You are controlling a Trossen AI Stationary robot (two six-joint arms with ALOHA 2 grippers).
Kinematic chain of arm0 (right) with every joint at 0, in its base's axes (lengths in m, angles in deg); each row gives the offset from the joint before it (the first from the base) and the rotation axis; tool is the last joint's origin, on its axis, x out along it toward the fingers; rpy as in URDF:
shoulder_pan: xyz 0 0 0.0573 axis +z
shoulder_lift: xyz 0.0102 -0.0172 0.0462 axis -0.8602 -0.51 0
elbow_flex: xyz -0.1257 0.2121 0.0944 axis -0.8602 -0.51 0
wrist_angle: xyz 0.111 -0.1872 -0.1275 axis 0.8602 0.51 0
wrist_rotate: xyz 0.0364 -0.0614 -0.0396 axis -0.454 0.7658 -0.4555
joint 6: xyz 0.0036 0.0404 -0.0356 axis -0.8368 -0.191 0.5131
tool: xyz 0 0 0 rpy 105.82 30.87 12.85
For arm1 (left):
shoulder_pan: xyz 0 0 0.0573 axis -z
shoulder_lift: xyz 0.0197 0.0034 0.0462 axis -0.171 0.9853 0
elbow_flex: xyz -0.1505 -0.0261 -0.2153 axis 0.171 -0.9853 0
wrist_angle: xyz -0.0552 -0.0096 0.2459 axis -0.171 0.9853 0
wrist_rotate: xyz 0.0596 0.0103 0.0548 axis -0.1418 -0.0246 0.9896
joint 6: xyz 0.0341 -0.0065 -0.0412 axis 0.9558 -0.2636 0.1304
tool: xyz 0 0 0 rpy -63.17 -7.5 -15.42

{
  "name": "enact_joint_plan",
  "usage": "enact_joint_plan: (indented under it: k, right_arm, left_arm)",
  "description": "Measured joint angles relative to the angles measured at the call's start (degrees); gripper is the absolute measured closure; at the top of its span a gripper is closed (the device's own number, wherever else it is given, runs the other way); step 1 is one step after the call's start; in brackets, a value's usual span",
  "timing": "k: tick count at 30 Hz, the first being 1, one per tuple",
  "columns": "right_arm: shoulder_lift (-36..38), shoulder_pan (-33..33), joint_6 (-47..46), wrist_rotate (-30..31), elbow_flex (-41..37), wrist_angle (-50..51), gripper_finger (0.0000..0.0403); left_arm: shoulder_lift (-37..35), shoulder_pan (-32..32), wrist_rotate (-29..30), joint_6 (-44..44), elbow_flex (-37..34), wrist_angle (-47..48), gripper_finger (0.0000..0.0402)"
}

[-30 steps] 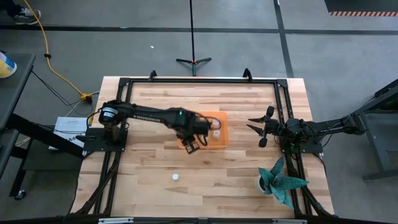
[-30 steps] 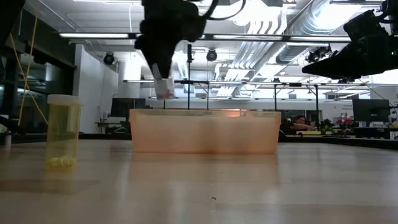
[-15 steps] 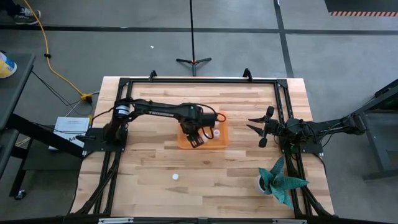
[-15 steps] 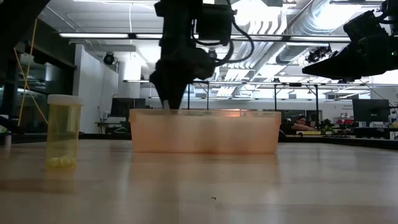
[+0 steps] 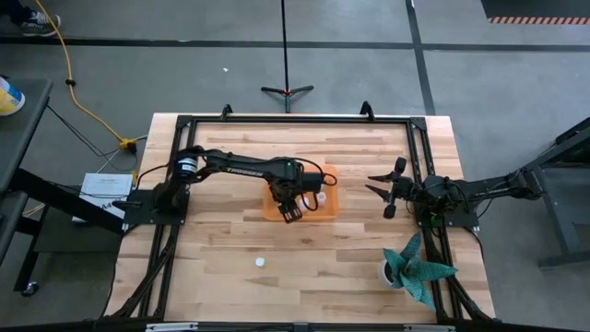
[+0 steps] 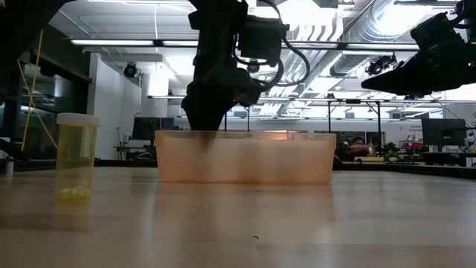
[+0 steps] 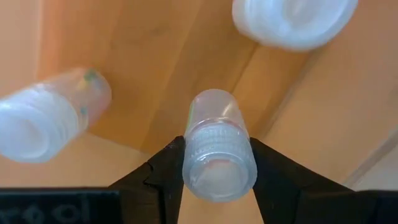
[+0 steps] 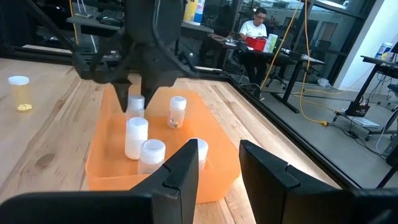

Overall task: Pick and place pill bottles into a basket
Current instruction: Put the transparent pill bottle in the orange bin, then put the yellow pill bottle in the orange bin

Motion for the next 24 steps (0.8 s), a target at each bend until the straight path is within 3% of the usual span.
enact_joint_plan:
  k: [8, 13, 18, 24]
  right_arm:
    - [0.02, -0.01, 0.07, 0.0, 0.0, -0.04, 0.0295]
    - [0.0, 0.0, 0.09, 0.0, 0.0, -0.04, 0.0295]
    - [0.0, 0.01, 0.11, 0.0, 0.0, -0.04, 0.0295]
    - [0.0, 0.01, 0.13, 0.0, 0.0, 0.45, 0.0295]
  left_arm:
    - [0.54, -0.04, 0.27, 0.85, 0.0, 0.39, 0.0147]
    - [-0.03, -0.02, 0.51, 0.82, 3.63, 7.41, 0.0122]
    - [-0.03, 1.63, 6.08, -1.23, 10.6, 15.51, 0.0117]
    - [-0.07, 6.78, 8.2, -4.63, 15.68, 20.49, 0.0127]
